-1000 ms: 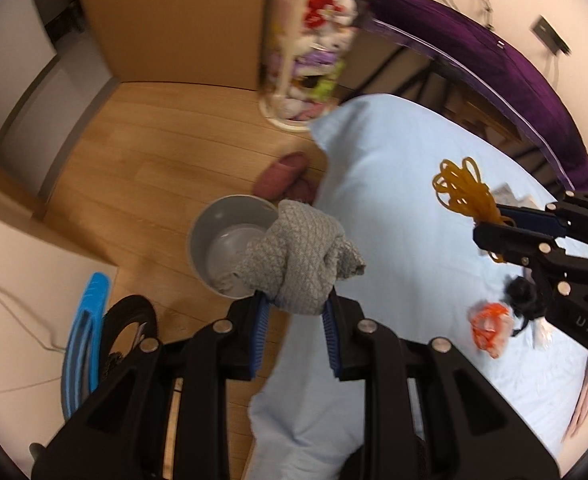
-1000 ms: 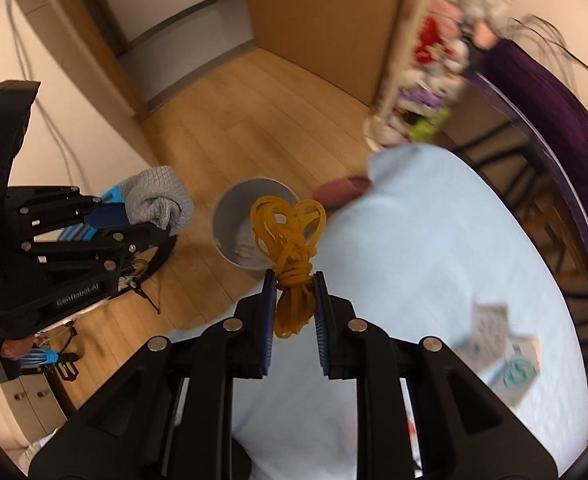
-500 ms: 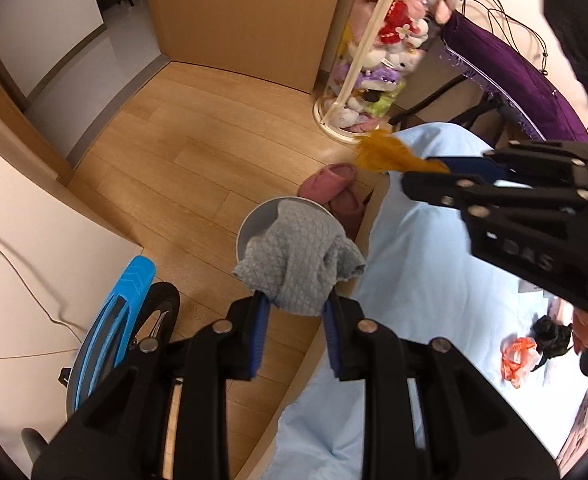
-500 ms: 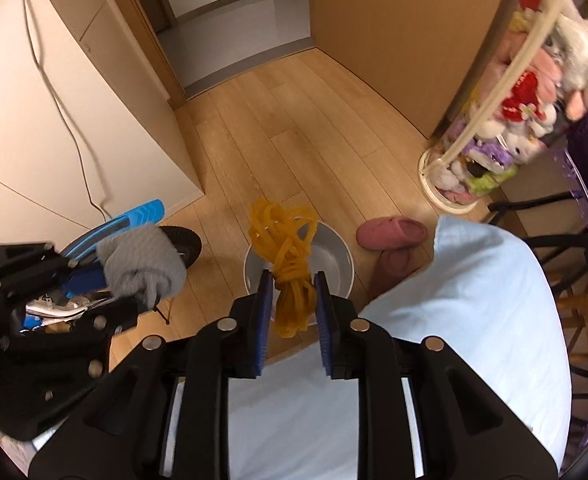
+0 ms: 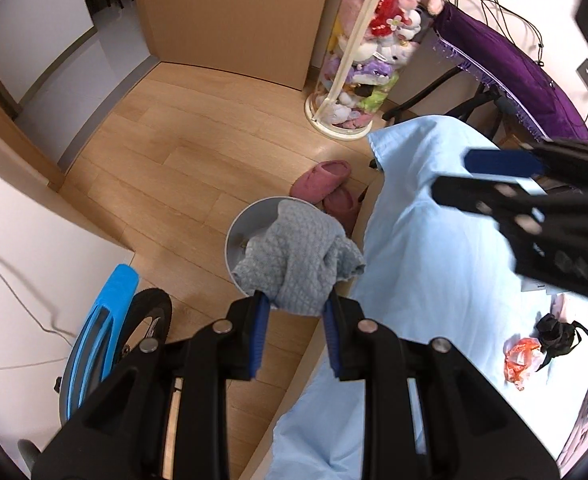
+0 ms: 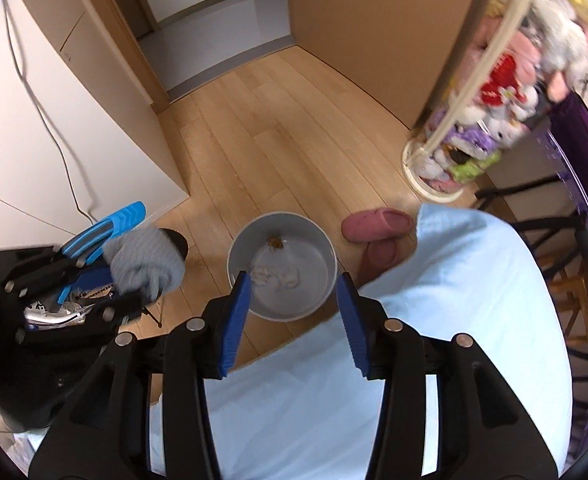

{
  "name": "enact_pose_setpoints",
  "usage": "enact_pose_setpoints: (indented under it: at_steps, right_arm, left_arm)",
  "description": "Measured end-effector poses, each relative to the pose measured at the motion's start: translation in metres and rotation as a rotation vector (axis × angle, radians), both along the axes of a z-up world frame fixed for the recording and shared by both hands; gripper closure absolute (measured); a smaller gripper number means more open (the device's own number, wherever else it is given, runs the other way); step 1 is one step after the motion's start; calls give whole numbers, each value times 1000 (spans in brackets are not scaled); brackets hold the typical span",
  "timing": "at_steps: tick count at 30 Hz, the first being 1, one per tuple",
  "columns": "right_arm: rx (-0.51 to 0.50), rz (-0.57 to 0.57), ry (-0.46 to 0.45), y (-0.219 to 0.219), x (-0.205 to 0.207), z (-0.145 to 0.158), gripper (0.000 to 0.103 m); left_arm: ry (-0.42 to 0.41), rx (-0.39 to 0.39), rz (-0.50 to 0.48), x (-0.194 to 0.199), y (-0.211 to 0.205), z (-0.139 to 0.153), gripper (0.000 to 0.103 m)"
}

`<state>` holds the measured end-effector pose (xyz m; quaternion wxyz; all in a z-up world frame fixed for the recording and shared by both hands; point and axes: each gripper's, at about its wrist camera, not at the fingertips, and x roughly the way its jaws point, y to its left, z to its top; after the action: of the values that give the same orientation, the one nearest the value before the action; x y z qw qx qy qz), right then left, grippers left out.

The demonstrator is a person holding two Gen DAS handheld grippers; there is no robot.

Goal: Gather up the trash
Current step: 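Open the left gripper over the bin to drop the grey sock ball, then move both open grippers back over the bed toward the plastic bags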

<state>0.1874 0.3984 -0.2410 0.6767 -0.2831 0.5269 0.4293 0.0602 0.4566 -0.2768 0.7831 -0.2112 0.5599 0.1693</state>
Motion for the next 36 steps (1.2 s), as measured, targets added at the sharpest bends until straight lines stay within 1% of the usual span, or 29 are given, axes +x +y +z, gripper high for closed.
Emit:
enact_pose_setpoints:
  at_steps: [3,4,5,7,9,12,13,14,19,25,29,36]
  right_arm:
    - [-9,-31,-6,-19,-1,5,60]
    - [-12,-42,-6,-25,-1,7,60]
    - [-15,-51,-7,-30,-2,8,60]
    - [-18,-73,-8,-42,-1,13,60]
    - [-19,-96,-7,-53,-1,17,60]
    - [-21,-130,-1,-70,-2,21,60]
    - [-21,-142,1,-75,-2,22,60]
    - [-21,-158,5,-82,-2,24,60]
    - [-21,-214,11,-108,-1,29,60]
    - [-20,-290,16,-144,1,34,60]
    - [-24,-351,19,-177,-3,38,60]
    - [-46,-483,8,-247,-15,42,53]
  left_arm:
    - [-7,5,-17,10,0,-3,77]
    - [-8,8,-25,13,0,-4,75]
    - [-3,25,-26,18,-1,-5,73]
    - [1,43,-37,25,-2,-8,73]
    - [5,57,-56,33,-4,-10,66]
    - [15,72,-72,43,-6,-13,46]
    - [14,73,-75,44,-7,-14,35]
    - [8,78,-79,45,-9,-13,29]
    - [26,93,-104,52,-18,-12,28]
    - [28,93,-160,55,-43,-1,28]
    - [11,75,-216,57,-70,14,28]
    - [-21,54,-349,61,-137,34,28]
